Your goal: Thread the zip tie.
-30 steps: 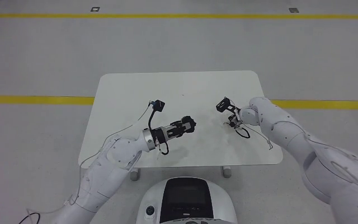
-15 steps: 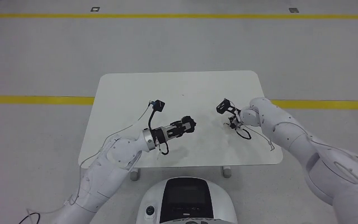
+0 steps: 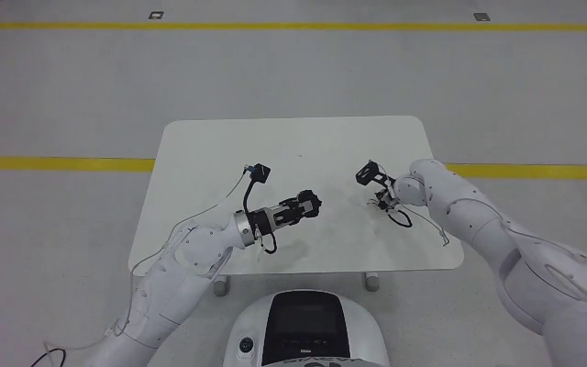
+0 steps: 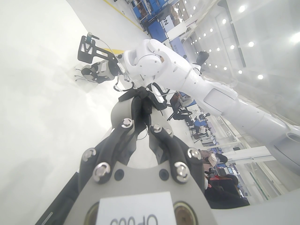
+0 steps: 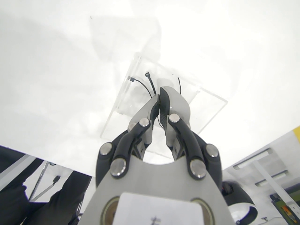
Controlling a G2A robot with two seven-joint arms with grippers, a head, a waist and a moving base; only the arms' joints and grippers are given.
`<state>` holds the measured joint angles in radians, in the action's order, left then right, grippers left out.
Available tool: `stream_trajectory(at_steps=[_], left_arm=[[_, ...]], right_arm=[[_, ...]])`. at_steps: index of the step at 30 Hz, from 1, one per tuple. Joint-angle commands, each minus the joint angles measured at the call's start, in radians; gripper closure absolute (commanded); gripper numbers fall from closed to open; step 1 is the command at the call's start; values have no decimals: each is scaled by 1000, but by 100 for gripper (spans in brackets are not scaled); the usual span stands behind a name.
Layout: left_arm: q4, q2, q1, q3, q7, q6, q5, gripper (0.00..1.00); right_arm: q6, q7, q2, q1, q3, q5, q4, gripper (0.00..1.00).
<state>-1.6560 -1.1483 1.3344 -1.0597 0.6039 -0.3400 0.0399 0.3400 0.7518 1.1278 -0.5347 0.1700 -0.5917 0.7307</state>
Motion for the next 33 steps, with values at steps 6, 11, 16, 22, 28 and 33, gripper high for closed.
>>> stream_trajectory(at_steps=[6,11,16,22,28,33], left_arm=[[0,0,0,0,0,0,0,100],[0,0,0,0,0,0,0,100],[0,0,0,0,0,0,0,100],[0,0,0,0,0,0,0,100],[0,0,0,0,0,0,0,100],[0,0,0,0,0,0,0,100]], right_arm=[[0,-10,0,2,0,4,-2,95],[0,-17,-9,1,0,8,17,91],[0,-6,-21,0,0,5,37,90],[0,5,-25,-2,0,3,43,89],[0,15,-23,-3,0,5,44,88],[0,20,-19,-4,0,1,40,89]])
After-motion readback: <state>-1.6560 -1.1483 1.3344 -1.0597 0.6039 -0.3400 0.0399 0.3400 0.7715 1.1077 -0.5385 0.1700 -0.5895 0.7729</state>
